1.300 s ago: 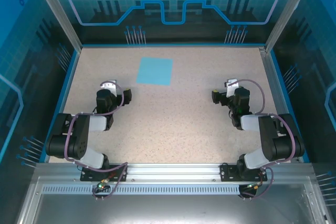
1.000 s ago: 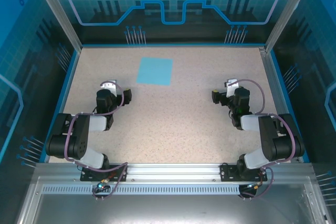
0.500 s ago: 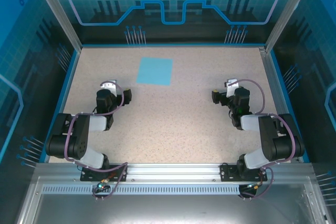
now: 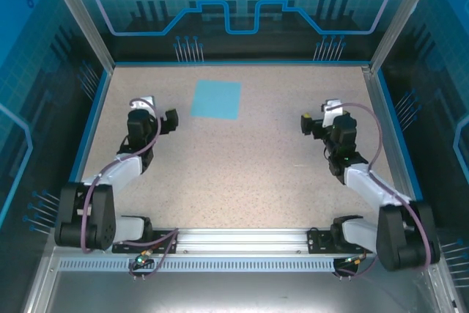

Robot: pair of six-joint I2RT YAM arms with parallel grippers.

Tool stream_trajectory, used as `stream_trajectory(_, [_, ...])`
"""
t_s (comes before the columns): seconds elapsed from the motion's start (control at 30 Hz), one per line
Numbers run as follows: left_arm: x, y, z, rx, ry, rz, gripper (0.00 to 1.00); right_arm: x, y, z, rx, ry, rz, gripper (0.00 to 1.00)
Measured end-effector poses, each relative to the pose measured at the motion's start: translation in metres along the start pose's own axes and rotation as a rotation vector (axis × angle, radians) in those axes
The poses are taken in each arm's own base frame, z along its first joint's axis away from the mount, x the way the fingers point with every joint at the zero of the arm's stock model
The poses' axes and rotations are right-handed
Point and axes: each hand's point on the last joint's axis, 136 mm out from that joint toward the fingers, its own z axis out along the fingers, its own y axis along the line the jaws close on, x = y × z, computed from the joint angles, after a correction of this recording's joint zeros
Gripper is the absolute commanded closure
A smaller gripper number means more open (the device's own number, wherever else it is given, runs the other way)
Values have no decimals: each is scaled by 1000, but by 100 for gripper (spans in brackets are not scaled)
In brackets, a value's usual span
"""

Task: Fold a paper plane with a square sheet of paper (pick it up from the middle)
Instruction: Move the square sheet of paper to the center of the table.

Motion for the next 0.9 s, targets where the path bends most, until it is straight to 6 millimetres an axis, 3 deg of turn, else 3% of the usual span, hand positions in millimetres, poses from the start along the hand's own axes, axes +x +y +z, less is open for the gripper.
stream_trajectory(0.13, [-36, -14, 0, -5, 54, -79, 2, -26, -5, -20, 24, 9, 114, 1])
stream_trajectory(0.2, [-48, -24, 5, 4, 79, -104, 1, -24, -8, -24, 42, 49, 169, 1])
stream_trajectory(0.27, [-48, -38, 14, 29, 128, -132, 1, -14, -10, -27, 59, 112, 222, 1])
stream_trajectory(0.47, [-8, -97, 50, 124, 353, -178, 2, 17, 2, -23, 42, 328, 338, 1])
stream_trajectory(0.7, [38, -186, 79, 213, 543, -157, 5, 58, 21, -21, -5, 529, 448, 1])
stream_trajectory(0.8, [54, -206, 90, 224, 594, -164, 6, 67, 26, -24, -19, 569, 481, 1])
stream_trajectory(0.9, [68, -212, 106, 205, 638, -176, 7, 76, 31, -27, -34, 598, 504, 1])
